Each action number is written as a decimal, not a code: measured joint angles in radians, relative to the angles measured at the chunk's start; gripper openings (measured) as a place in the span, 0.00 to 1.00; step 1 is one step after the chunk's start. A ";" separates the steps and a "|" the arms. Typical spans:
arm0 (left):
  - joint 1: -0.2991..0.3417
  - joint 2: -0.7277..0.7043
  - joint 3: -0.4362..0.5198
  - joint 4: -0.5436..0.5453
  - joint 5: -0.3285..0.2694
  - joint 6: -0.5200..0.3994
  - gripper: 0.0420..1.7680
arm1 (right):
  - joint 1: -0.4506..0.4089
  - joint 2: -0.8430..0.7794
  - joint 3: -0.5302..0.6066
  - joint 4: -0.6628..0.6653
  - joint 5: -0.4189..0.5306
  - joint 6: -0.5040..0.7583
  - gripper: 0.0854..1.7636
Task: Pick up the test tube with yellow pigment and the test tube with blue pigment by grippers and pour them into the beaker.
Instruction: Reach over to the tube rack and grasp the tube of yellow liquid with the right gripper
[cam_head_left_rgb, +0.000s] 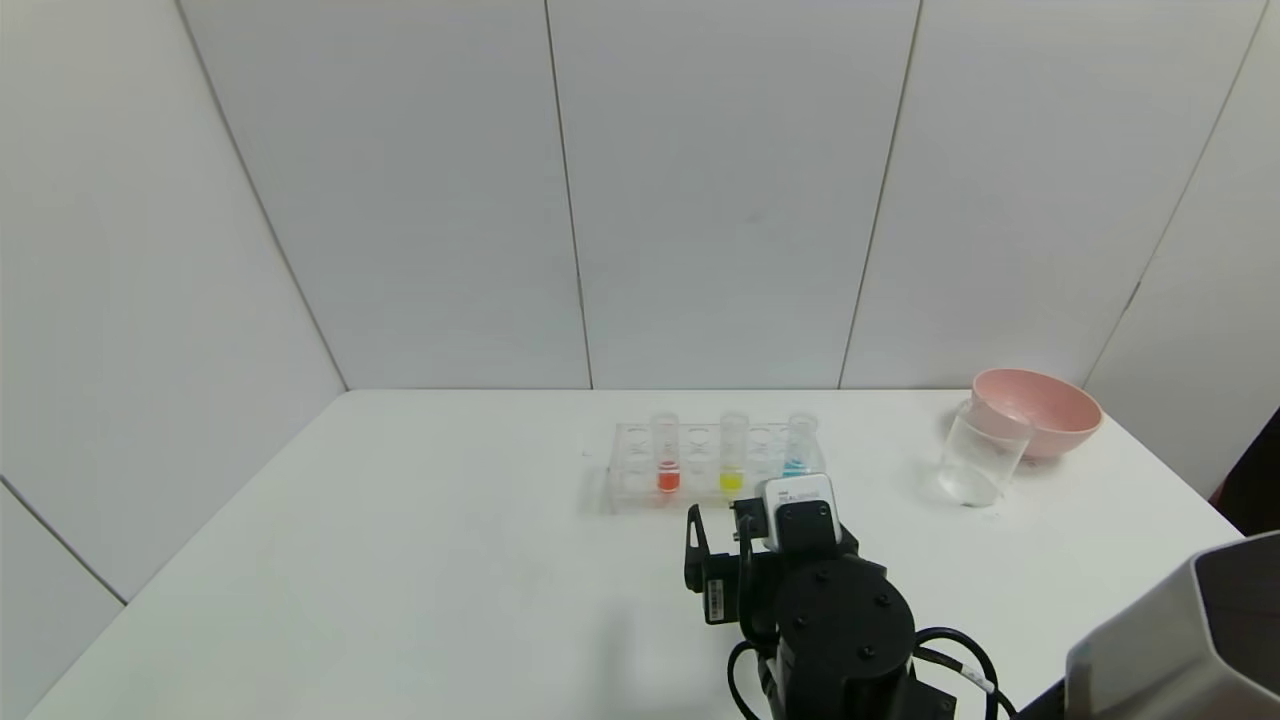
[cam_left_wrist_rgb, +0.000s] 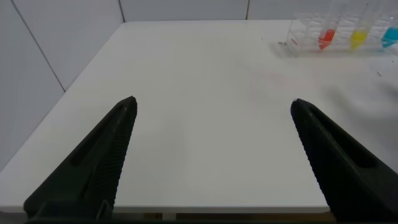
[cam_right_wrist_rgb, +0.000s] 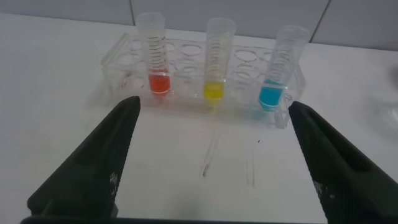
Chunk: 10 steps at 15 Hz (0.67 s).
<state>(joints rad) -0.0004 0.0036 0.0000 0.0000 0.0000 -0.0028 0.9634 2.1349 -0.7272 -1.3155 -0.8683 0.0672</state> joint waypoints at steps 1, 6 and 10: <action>0.000 0.000 0.000 0.000 0.000 0.000 1.00 | 0.001 0.012 -0.013 0.005 0.000 0.000 0.97; 0.000 0.000 0.000 0.000 0.000 0.000 1.00 | -0.026 0.067 -0.105 0.041 0.004 -0.003 0.97; 0.000 0.000 0.000 0.000 0.000 0.000 1.00 | -0.070 0.087 -0.166 0.092 0.049 -0.002 0.97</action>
<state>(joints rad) -0.0004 0.0036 0.0000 0.0000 0.0000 -0.0028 0.8934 2.2215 -0.8928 -1.2234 -0.8196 0.0649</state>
